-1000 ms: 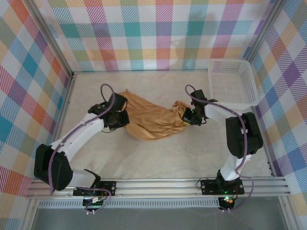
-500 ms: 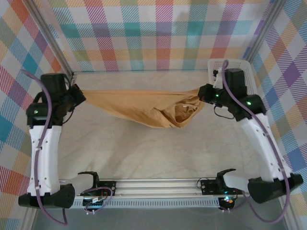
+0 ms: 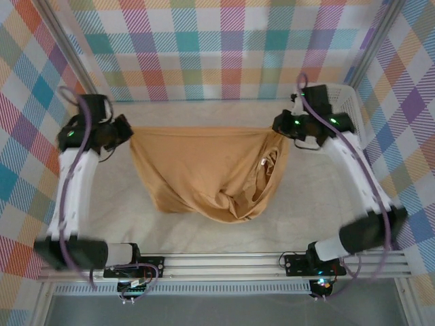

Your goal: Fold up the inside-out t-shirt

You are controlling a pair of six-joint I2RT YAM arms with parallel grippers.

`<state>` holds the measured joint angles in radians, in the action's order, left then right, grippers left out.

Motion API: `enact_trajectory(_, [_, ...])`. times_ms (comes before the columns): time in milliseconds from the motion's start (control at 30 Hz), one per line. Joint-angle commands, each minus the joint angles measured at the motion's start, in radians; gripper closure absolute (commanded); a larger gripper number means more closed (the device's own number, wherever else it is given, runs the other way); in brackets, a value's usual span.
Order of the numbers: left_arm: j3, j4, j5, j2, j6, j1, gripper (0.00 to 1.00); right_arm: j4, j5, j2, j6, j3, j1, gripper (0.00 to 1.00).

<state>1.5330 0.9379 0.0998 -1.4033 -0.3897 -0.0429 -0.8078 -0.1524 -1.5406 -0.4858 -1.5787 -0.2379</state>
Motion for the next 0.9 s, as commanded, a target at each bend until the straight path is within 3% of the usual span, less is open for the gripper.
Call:
enact_trajectory(0, [-0.098, -0.115, 0.067, -0.155, -0.054, -0.012, 1.0, 0.046, 0.036, -0.178, 0.02, -0.018, 0.01, 0.55])
enact_trajectory(100, [-0.15, -0.182, 0.057, -0.173, -0.075, 0.008, 1.0, 0.06, -0.002, -0.185, 0.017, 0.051, -0.026, 0.47])
enact_trajectory(467, [-0.196, -0.198, 0.046, -0.228, -0.067, 0.015, 1.0, 0.22, -0.047, -0.102, -0.039, 0.499, -0.201, 0.53])
enact_trajectory(733, [-0.198, -0.191, 0.052, -0.223, -0.068, 0.015, 1.0, 0.323, -0.027, -0.181, -0.062, 0.548, -0.244, 0.55])
enact_trajectory(867, [-0.198, -0.184, 0.044, -0.221, -0.063, 0.015, 1.0, 0.366, -0.039, -0.216, -0.069, 0.54, -0.244, 0.63])
